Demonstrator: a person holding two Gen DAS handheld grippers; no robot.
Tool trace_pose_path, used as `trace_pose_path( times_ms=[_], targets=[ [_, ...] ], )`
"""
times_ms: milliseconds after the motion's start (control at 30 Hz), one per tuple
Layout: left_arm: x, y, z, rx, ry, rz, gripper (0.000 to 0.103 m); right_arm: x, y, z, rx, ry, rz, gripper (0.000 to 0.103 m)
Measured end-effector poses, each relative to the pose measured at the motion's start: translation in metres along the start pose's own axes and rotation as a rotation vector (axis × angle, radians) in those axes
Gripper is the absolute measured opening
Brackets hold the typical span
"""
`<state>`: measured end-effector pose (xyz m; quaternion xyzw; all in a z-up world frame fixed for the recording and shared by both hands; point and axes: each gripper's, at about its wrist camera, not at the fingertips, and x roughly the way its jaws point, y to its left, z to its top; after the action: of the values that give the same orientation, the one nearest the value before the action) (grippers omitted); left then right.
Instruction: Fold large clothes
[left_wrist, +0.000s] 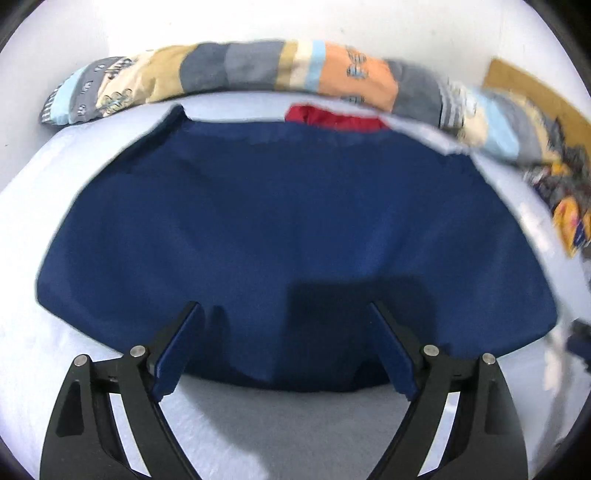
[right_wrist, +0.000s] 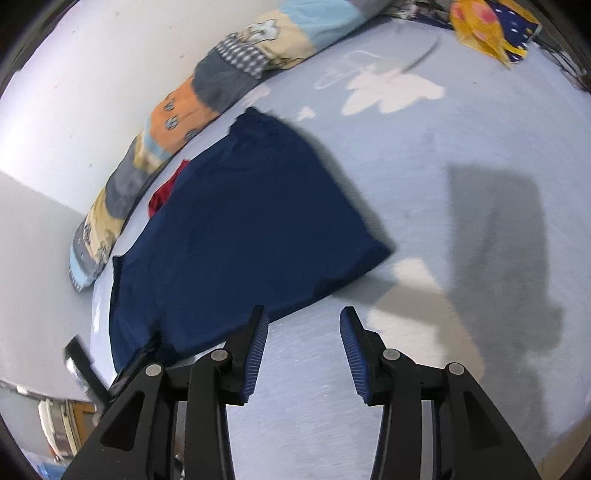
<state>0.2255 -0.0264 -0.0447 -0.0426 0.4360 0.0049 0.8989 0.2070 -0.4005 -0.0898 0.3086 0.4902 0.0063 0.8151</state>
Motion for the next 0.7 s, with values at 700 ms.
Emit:
trace_pose_path(
  times_ms=[700],
  targets=[
    [0.0,-0.004,0.003,0.025,0.036,-0.027,0.089,0.019,0.001,0.005,0.05,0.033,-0.002,0.048]
  ],
)
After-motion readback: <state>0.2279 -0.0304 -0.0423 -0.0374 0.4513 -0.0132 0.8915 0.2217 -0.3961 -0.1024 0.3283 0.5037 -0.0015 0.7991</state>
